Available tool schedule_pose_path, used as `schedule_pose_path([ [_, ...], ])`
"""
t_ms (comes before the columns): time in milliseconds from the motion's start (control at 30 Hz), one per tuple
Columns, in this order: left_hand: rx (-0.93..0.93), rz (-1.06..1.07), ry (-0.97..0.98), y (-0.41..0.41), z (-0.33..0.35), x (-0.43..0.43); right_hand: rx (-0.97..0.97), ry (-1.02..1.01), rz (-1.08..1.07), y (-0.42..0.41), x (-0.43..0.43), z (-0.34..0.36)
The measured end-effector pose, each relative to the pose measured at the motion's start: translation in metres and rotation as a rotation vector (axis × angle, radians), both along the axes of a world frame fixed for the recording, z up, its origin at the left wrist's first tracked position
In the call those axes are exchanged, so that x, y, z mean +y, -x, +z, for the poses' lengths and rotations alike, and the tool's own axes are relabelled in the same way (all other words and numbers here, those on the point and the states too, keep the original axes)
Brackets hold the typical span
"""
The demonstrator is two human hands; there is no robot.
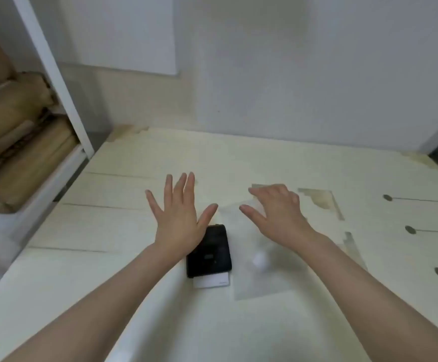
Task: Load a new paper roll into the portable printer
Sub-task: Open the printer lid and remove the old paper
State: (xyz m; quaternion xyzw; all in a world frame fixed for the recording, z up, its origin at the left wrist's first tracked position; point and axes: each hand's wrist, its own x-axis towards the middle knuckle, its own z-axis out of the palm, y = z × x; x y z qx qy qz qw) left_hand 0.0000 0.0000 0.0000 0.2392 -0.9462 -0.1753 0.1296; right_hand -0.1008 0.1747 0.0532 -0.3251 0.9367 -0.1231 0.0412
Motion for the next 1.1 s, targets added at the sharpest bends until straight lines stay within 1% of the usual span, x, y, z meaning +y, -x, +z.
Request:
schedule_pose_path([
  [100, -0.042, 0.0, -0.066, -0.006, -0.036, 0.002, 0.078, -0.141, 0.077, -0.015, -0.011, -0.035],
  [167, -0.054, 0.029, -0.144, -0.011, -0.063, 0.002, 0.133, -0.203, 0.063, -0.028, -0.014, -0.061],
  [233, -0.004, 0.045, -0.2, -0.017, -0.082, 0.003, 0.194, -0.208, 0.036, -0.037, -0.016, -0.085],
  [300, 0.086, 0.047, -0.334, -0.021, -0.091, 0.005, 0.231, -0.186, -0.014, -0.046, -0.019, -0.103],
  [367, 0.165, 0.053, -0.46, -0.026, -0.099, 0.01, 0.27, -0.139, -0.057, -0.055, -0.02, -0.119],
  [467, 0.316, 0.034, -0.587, -0.032, -0.111, 0.019, 0.321, -0.029, -0.119, -0.069, -0.018, -0.139],
  [567, 0.566, 0.05, -0.867, -0.039, -0.122, 0.029, 0.355, 0.15, -0.103, -0.083, -0.015, -0.151],
  [667, 0.731, 0.101, -1.081, -0.046, -0.122, 0.037, 0.333, 0.346, -0.074, -0.098, -0.011, -0.154],
  [733, 0.796, 0.114, -1.223, -0.052, -0.122, 0.039, 0.301, 0.455, -0.049, -0.11, -0.007, -0.154],
  [767, 0.817, 0.111, -1.246, -0.054, -0.122, 0.038, 0.252, 0.513, -0.027, -0.116, -0.006, -0.153],
  [833, 0.831, 0.105, -1.242, -0.058, -0.122, 0.037, 0.067, 0.622, 0.016, -0.123, -0.001, -0.148],
  [900, 0.84, 0.083, -1.331, -0.062, -0.115, 0.039, -0.115, 0.709, 0.03, -0.122, 0.004, -0.146],
  [1000, 0.84, 0.008, -1.441, -0.064, -0.108, 0.043, -0.242, 0.772, 0.007, -0.115, 0.011, -0.147],
  [1100, 0.801, -0.061, -1.441, -0.064, -0.11, 0.043, -0.33, 0.81, -0.036, -0.109, 0.018, -0.148],
])
